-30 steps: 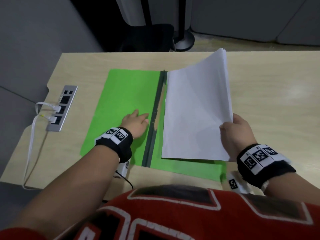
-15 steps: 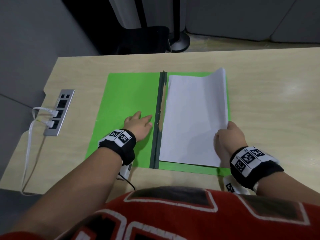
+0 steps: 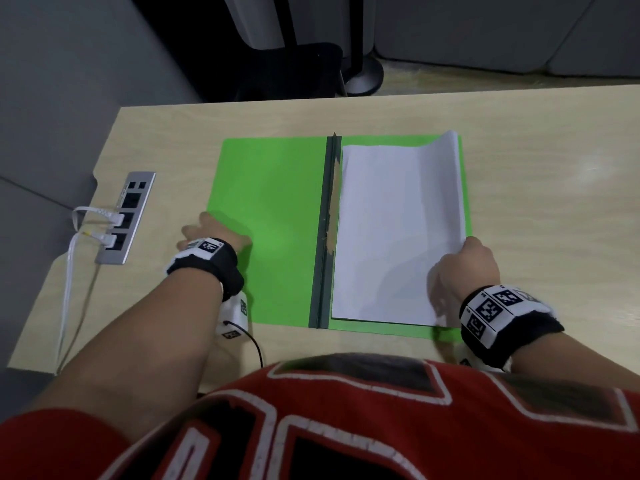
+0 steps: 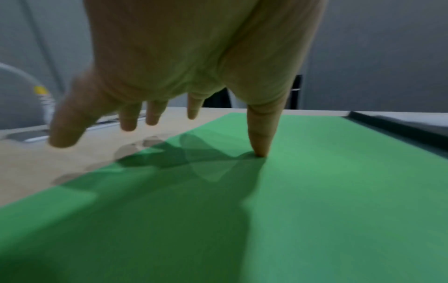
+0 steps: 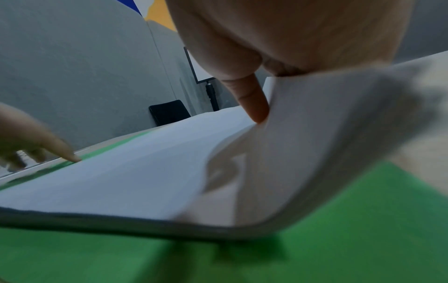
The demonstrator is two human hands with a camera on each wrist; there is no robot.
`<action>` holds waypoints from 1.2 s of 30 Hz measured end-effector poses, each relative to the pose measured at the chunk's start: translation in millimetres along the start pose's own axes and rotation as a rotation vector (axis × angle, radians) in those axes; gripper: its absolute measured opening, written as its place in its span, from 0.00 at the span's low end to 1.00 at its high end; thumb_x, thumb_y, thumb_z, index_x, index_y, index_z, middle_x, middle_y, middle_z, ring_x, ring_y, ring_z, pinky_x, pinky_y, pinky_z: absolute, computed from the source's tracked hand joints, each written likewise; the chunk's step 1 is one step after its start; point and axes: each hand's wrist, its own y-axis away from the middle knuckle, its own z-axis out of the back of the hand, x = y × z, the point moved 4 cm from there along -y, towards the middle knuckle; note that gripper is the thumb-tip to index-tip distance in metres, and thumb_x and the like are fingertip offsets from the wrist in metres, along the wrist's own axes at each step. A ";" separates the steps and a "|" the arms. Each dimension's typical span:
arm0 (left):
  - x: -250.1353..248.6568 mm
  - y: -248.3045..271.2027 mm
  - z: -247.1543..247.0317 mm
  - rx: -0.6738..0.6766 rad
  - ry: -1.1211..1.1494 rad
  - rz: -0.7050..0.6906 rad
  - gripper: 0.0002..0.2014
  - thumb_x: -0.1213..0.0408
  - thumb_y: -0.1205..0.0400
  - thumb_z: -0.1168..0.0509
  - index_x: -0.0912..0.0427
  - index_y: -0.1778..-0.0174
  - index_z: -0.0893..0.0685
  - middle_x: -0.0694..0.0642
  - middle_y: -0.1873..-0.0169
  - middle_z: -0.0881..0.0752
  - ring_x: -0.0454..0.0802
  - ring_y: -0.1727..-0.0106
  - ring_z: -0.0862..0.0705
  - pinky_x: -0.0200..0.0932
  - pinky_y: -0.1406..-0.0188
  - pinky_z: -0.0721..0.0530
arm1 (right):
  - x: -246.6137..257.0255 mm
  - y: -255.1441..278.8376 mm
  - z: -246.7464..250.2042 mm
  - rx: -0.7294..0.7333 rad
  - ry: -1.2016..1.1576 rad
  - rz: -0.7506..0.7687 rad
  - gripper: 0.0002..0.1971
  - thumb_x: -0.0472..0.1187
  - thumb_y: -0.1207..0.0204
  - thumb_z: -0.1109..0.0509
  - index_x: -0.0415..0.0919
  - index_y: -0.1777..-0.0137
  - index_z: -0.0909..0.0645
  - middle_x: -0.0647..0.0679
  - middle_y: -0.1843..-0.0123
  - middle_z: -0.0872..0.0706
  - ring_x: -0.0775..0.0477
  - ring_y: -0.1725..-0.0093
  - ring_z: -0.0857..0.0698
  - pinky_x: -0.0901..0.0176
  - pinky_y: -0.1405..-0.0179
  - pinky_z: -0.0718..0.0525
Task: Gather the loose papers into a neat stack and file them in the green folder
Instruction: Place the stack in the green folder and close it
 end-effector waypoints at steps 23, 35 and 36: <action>15.0 -15.9 3.9 0.005 0.041 0.101 0.58 0.38 0.41 0.22 0.61 0.24 0.46 0.68 0.26 0.32 0.73 0.29 0.27 0.65 0.32 0.26 | -1.1 1.5 -6.8 -0.098 0.037 0.024 0.17 0.31 0.27 0.41 0.29 0.38 0.29 0.30 0.36 0.23 0.26 0.37 0.24 0.33 0.40 0.23; 26.4 -30.3 -0.4 0.090 0.071 0.047 0.66 0.32 0.51 0.21 0.60 0.23 0.45 0.69 0.27 0.29 0.72 0.30 0.25 0.68 0.33 0.23 | -5.2 -1.3 -5.2 -0.079 0.000 0.036 0.16 0.32 0.28 0.42 0.31 0.40 0.29 0.32 0.38 0.23 0.27 0.38 0.24 0.35 0.41 0.22; 27.1 -31.5 0.3 0.085 0.080 0.044 0.65 0.33 0.50 0.21 0.61 0.24 0.44 0.68 0.27 0.28 0.72 0.31 0.24 0.68 0.33 0.23 | -5.4 -1.7 -5.2 -0.078 -0.002 0.037 0.17 0.32 0.28 0.41 0.31 0.39 0.29 0.32 0.37 0.23 0.27 0.38 0.24 0.35 0.41 0.22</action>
